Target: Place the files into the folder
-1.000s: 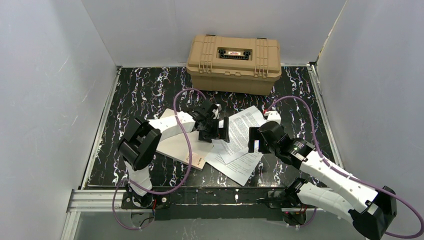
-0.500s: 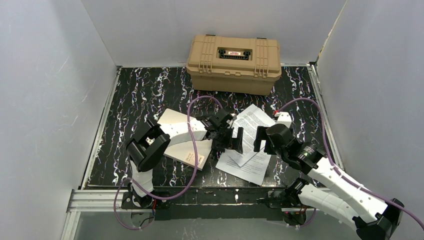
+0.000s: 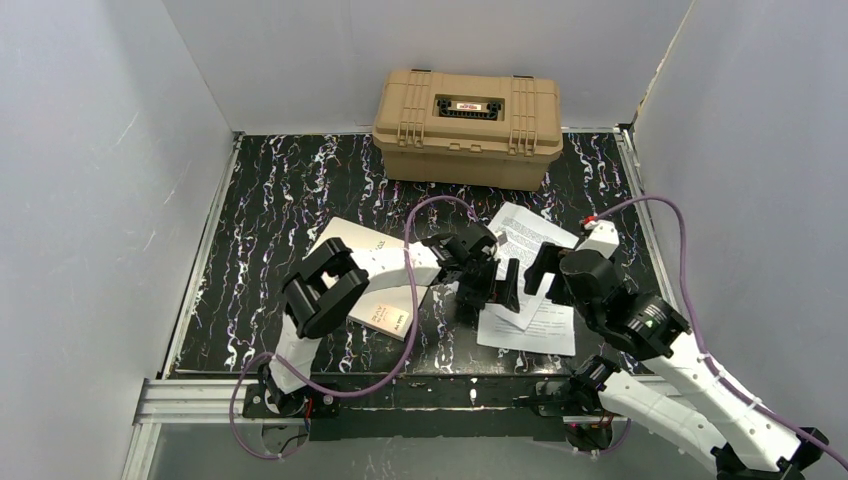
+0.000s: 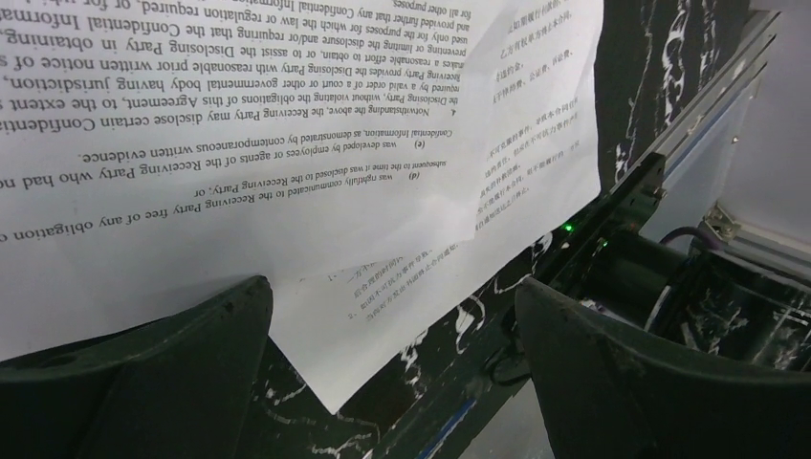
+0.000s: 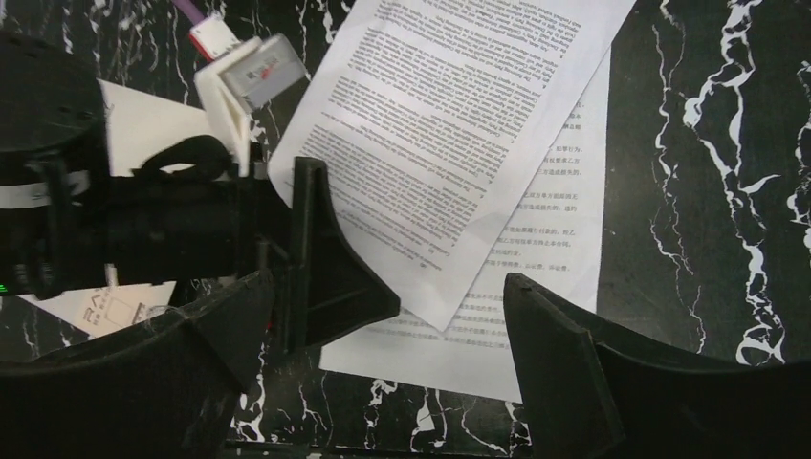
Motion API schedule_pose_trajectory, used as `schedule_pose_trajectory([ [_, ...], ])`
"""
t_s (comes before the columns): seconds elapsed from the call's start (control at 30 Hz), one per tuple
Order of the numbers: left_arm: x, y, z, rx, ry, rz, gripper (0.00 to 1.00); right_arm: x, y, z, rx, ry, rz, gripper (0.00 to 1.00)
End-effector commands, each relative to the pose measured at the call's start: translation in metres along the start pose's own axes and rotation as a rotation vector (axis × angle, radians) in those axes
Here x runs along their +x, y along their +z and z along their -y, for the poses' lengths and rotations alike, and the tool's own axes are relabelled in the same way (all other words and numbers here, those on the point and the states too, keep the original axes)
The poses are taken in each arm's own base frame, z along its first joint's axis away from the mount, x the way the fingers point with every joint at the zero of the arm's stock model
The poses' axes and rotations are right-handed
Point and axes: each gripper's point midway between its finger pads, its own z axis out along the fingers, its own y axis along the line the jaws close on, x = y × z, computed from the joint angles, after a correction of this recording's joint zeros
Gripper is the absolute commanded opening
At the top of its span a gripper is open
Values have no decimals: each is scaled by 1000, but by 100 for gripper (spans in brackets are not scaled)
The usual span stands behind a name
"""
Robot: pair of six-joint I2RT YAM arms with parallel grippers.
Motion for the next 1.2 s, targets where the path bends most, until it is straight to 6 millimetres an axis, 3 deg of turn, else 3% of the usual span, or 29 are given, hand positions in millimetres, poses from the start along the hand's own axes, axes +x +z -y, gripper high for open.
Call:
schedule_pose_trajectory([
  [0.0,-1,21,1,-9,6,-21,98,-31,-21,6,21,67,94,99],
  [0.13,-17,32,17,28,23,-10,98,-39,-29,9,23,81,118,99],
  [0.27,-36,26,49,86,66,18,98,-48,-36,11,27,98,145,99],
  [0.5,-60,-24,79,99,163,117,98,-74,-54,8,-15,135,232,99],
  [0.67,-66,-77,89,76,209,215,98,-87,-62,0,-64,136,271,99],
  [0.83,-60,-127,75,-24,227,295,98,-88,-55,-8,-68,103,257,99],
  [1.17,-25,-222,2,-301,177,460,98,-72,-20,-48,-145,-3,156,99],
])
